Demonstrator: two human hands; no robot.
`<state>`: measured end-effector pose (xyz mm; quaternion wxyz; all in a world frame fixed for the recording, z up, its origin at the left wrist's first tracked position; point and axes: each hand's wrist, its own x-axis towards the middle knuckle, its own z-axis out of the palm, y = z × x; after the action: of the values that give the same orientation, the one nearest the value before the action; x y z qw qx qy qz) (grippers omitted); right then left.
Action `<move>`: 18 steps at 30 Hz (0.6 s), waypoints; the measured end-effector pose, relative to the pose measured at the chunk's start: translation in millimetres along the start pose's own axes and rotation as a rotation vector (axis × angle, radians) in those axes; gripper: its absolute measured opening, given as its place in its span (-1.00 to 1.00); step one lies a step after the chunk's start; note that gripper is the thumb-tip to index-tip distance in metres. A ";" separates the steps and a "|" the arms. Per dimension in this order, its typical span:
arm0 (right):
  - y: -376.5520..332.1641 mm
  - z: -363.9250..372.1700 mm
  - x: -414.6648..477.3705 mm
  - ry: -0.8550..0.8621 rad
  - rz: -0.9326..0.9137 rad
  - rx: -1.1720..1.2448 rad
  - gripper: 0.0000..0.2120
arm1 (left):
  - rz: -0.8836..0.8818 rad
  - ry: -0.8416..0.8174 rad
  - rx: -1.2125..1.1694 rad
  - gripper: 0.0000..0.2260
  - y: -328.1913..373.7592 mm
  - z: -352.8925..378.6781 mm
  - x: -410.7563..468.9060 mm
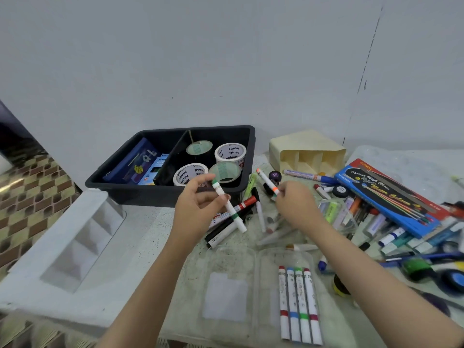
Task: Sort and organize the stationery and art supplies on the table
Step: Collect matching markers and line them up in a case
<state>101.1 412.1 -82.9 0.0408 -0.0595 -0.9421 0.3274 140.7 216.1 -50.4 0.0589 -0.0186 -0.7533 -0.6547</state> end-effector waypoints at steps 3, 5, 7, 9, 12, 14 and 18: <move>7.8 -18.2 -31.1 -0.025 0.094 0.347 -0.96 | -0.046 -0.086 -0.012 -0.71 -2.7 -3.4 -19.3; 10.3 -27.5 -54.7 -0.090 0.143 0.545 -0.90 | -0.084 -0.156 -0.016 -0.72 -6.8 -2.4 -29.9; 11.7 -33.6 -78.2 -0.158 0.142 0.693 -0.77 | -0.113 -0.228 0.012 -0.71 -12.5 1.0 -39.1; 14.9 -33.8 -97.5 -0.191 0.121 0.758 -0.67 | -0.117 -0.287 0.090 -0.69 -18.5 6.3 -47.3; 18.7 -28.5 -117.8 -0.199 0.124 0.812 -0.83 | -0.121 -0.363 0.165 -0.69 -25.6 15.0 -59.6; 20.4 -24.2 -125.6 -0.165 0.193 0.884 -0.92 | -0.124 -0.400 0.177 -0.70 -28.5 19.0 -66.4; 25.5 -18.9 -138.0 -0.111 0.219 0.864 -0.88 | -0.089 -0.446 0.255 -0.72 -32.7 22.9 -75.4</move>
<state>242.1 424.4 -89.2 -0.0237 -0.1187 -0.7079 0.6958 210.6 237.8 -94.3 -0.1358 -0.1217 -0.8243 -0.5359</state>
